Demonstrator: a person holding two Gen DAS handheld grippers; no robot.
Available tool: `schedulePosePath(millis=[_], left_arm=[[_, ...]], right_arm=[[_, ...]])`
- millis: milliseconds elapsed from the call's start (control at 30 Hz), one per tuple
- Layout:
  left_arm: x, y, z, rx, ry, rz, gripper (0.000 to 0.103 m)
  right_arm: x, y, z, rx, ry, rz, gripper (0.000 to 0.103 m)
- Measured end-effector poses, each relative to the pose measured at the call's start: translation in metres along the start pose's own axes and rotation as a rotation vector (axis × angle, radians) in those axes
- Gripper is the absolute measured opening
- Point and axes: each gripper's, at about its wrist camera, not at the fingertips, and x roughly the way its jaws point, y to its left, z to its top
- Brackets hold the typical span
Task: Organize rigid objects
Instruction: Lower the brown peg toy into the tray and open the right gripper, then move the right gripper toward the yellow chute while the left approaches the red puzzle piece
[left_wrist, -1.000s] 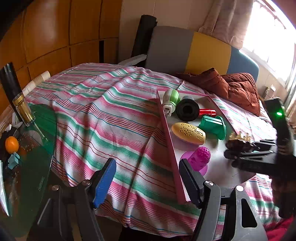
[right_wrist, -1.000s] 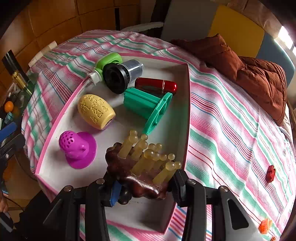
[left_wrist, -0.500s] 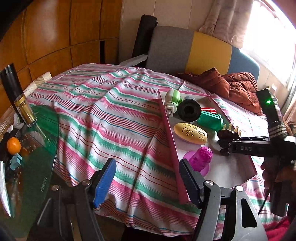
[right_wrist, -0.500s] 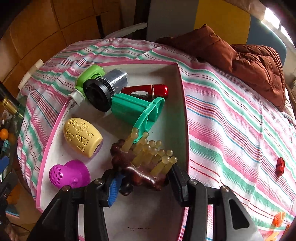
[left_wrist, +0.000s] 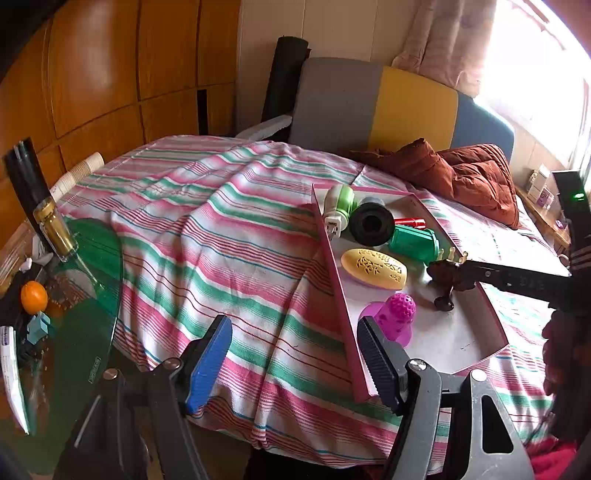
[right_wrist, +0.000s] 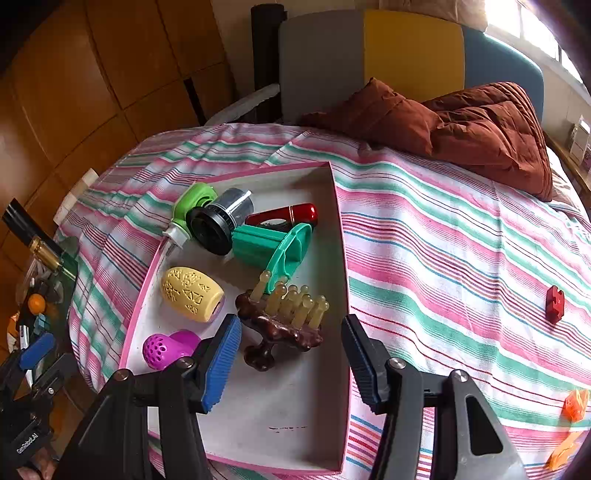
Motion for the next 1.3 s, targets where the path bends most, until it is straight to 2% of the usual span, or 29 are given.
schedulePosePath(millis=[100,333,533,700,933,1067,1100,1133,1200,1300], left_arm=[[-0.004,-0.002,0.001,0.006,-0.010,-0.002,0.071],[-0.014,-0.010,0.006,0.037,-0.041,-0.007,0.071],[-0.022,-0.023,0.012,0.076,-0.064,-0.026,0.071],[-0.026,-0.040,0.016,0.117,-0.076,-0.048,0.071],[-0.029,-0.071,0.022,0.192,-0.089,-0.081,0.071],[-0.028,-0.093,0.026,0.240,-0.086,-0.105,0.071],[-0.027,-0.099,0.027,0.248,-0.086,-0.112,0.071],[-0.027,-0.104,0.027,0.254,-0.086,-0.118,0.072],[-0.026,-0.115,0.026,0.267,-0.082,-0.134,0.073],[-0.023,-0.130,0.024,0.287,-0.064,-0.158,0.073]], right_arm=[[-0.010,-0.007,-0.001,0.016,-0.003,0.024,0.057],[-0.035,-0.032,-0.007,0.043,-0.018,0.011,0.057],[-0.060,-0.074,-0.020,0.087,-0.039,-0.064,0.057],[-0.078,-0.126,-0.031,0.174,-0.049,-0.145,0.057],[-0.109,-0.215,-0.054,0.369,-0.108,-0.294,0.057],[-0.123,-0.268,-0.082,0.565,-0.167,-0.358,0.057],[-0.124,-0.280,-0.089,0.623,-0.158,-0.372,0.057],[-0.126,-0.291,-0.094,0.682,-0.145,-0.379,0.057],[-0.134,-0.305,-0.100,0.764,-0.184,-0.353,0.057],[-0.141,-0.310,-0.105,0.815,-0.204,-0.349,0.057]])
